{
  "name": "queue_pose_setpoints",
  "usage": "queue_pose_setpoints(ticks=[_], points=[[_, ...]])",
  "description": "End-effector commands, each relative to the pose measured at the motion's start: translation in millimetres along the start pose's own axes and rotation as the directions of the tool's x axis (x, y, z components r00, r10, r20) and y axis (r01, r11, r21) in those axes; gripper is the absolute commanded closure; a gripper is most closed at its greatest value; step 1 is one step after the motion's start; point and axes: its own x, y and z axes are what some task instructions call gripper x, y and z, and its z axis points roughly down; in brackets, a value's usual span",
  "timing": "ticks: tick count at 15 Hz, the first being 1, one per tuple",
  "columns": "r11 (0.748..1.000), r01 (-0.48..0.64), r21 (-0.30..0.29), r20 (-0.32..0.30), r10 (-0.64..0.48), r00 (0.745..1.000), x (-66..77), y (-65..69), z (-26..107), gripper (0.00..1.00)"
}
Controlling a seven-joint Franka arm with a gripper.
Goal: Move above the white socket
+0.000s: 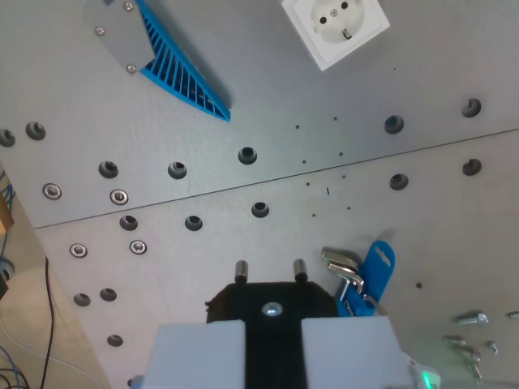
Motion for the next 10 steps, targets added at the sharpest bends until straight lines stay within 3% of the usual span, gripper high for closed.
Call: queue_pose_setpoints(ticks=[1, 10], points=[[1.000, -0.001, 0.000, 0.000, 0.001, 1.000, -0.1, 0.1, -0.1, 1.00], [1.000, 0.025, 0.000, -0.001, -0.025, 1.000, 0.4, 0.8, 3.3, 1.00]])
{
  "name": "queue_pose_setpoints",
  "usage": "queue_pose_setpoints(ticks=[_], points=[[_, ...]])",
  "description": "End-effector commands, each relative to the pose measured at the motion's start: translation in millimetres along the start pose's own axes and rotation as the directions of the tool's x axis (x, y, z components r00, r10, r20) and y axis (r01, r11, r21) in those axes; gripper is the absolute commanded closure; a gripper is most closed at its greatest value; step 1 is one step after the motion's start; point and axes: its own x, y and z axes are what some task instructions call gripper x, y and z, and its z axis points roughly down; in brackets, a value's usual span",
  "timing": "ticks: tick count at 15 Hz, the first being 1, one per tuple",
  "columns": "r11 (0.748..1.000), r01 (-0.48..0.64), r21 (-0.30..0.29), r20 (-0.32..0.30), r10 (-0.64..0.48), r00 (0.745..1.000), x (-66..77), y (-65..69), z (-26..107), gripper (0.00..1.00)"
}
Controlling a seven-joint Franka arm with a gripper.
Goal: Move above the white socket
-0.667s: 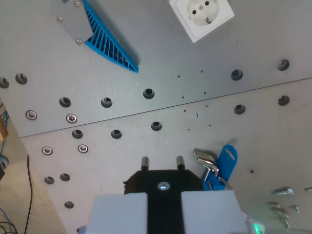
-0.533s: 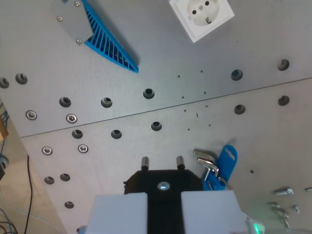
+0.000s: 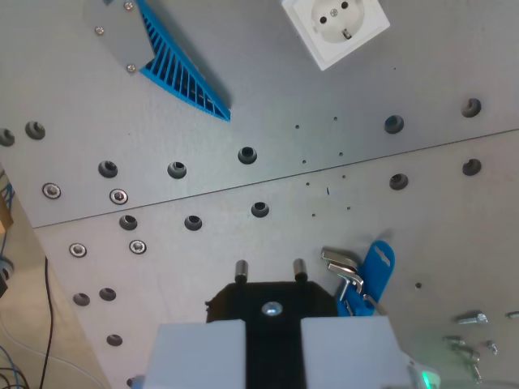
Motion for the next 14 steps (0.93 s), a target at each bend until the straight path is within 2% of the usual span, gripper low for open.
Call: queue_pose_setpoints(ticks=[1, 8, 14], points=[[0.999, 0.032, 0.001, -0.005, -0.032, 0.999, 0.6, 1.1, 3.8, 1.00], [0.995, 0.097, 0.004, -0.033, -0.096, 0.995, 3.7, 5.5, 19.3, 1.00], [0.984, 0.175, 0.002, -0.062, -0.175, 0.983, 7.4, 12.9, 43.5, 1.00]])
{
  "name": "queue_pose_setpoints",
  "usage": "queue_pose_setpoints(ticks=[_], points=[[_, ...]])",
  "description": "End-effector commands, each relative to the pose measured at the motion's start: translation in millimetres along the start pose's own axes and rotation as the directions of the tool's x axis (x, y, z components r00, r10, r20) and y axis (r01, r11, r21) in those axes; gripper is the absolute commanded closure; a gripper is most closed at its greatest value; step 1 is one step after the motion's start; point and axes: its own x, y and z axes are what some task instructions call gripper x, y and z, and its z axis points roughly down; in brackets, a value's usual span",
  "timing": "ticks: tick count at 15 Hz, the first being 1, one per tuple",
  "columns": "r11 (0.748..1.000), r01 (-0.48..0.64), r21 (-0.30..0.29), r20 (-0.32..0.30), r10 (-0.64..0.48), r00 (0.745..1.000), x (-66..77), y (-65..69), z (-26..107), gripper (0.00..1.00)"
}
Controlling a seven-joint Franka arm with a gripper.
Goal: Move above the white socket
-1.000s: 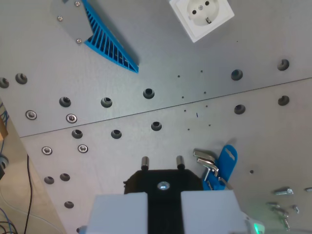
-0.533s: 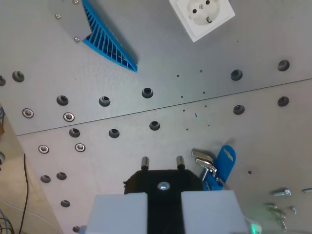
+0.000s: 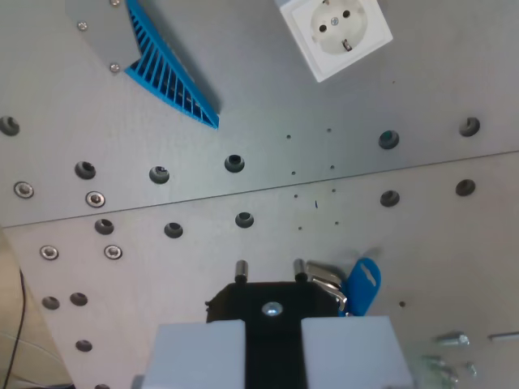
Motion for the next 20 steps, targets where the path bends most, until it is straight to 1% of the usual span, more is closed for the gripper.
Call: queue_pose_setpoints(ticks=[1, 5, 10, 14, 20], points=[[0.992, 0.123, 0.003, -0.092, -0.122, 0.988, -1.8, 9.1, 16.9, 1.00], [0.983, 0.183, -0.008, -0.083, -0.183, 0.980, 2.1, 13.8, 36.4, 1.00], [0.965, 0.263, -0.021, -0.065, -0.264, 0.962, 8.8, 19.5, 61.0, 1.00], [0.949, 0.314, -0.024, -0.064, -0.315, 0.947, 13.6, 25.2, 80.7, 1.00], [0.917, 0.395, -0.045, -0.071, -0.398, 0.915, 19.5, 33.9, 110.3, 1.00]])
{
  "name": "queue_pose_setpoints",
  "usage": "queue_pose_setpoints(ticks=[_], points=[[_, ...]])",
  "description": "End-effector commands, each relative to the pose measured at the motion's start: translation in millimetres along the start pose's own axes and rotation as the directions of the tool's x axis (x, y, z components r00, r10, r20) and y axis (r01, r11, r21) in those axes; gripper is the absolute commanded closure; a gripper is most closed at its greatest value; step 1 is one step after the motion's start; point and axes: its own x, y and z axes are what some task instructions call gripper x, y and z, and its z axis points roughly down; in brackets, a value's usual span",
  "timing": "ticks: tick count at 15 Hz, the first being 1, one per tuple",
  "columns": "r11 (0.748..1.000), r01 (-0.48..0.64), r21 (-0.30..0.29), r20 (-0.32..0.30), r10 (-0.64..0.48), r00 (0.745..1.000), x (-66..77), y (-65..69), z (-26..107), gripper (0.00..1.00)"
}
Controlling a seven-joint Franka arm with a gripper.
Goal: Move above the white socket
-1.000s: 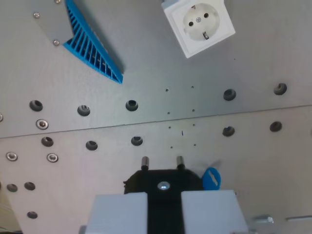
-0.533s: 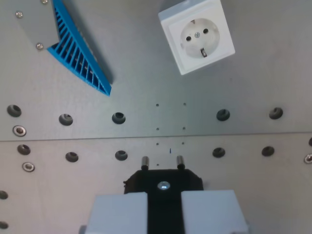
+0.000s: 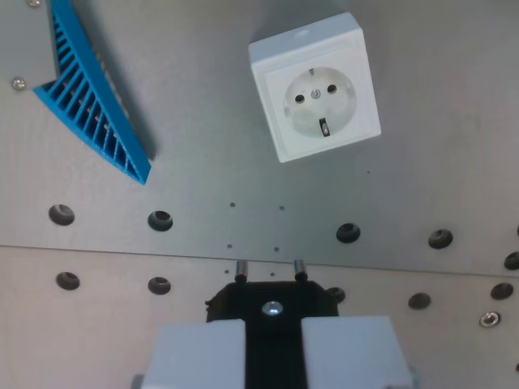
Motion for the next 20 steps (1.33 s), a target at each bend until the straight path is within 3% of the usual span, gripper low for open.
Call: queue_pose_setpoints(ticks=[1, 12, 20], points=[[0.984, 0.174, -0.042, -0.084, -0.177, 0.981, -2.6, 8.2, 16.4, 1.00], [0.963, 0.262, -0.060, -0.088, -0.267, 0.960, 4.1, 23.1, 70.6, 1.00], [0.960, 0.272, -0.067, -0.075, -0.276, 0.958, 7.4, 30.4, 110.0, 1.00]])
